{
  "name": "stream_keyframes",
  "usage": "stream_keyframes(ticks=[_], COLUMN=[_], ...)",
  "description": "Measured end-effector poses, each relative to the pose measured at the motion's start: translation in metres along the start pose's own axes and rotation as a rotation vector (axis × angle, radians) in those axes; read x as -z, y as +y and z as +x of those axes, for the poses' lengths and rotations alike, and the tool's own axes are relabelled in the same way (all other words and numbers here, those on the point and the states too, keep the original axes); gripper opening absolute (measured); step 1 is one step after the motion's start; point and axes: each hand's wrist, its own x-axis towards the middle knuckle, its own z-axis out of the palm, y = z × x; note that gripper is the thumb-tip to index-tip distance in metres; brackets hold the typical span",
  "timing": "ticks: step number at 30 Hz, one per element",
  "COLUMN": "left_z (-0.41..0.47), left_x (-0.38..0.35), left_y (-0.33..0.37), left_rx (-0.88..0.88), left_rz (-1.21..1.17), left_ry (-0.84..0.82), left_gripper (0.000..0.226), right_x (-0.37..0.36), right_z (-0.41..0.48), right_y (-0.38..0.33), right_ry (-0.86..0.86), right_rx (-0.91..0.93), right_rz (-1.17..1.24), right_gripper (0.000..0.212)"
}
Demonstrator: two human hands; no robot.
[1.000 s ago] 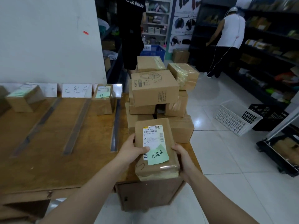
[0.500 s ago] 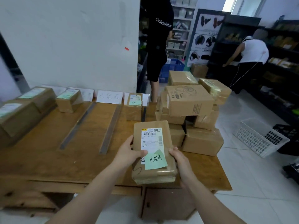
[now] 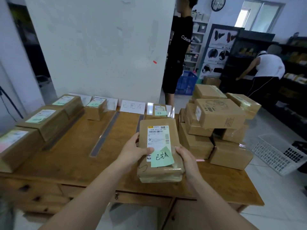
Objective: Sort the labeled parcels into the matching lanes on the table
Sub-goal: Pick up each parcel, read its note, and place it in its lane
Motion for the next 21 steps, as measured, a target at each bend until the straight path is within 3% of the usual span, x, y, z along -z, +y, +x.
stream_keyframes(ticks=[12,17,21], left_z=[0.015,0.046,0.083], left_x=[0.07,0.091,0.101], left_y=[0.014,0.018,0.023], left_rx=[-0.026,-0.002,-0.028], left_rz=[0.041,0.052,0.06], left_ry=[0.126,0.215,0.258], left_gripper=[0.078,0.063,0.06], right_x=[-0.08,-0.107,-0.123], right_z=[0.018,0.048,0.082], right_y=[-0.023,-0.033,-0.046], right_ry=[-0.041,-0.062,-0.057], right_rx=[0.035,0.013,0.028], right_rz=[-0.036,0.006,-0.016], right_gripper=[0.044,0.035,0.046])
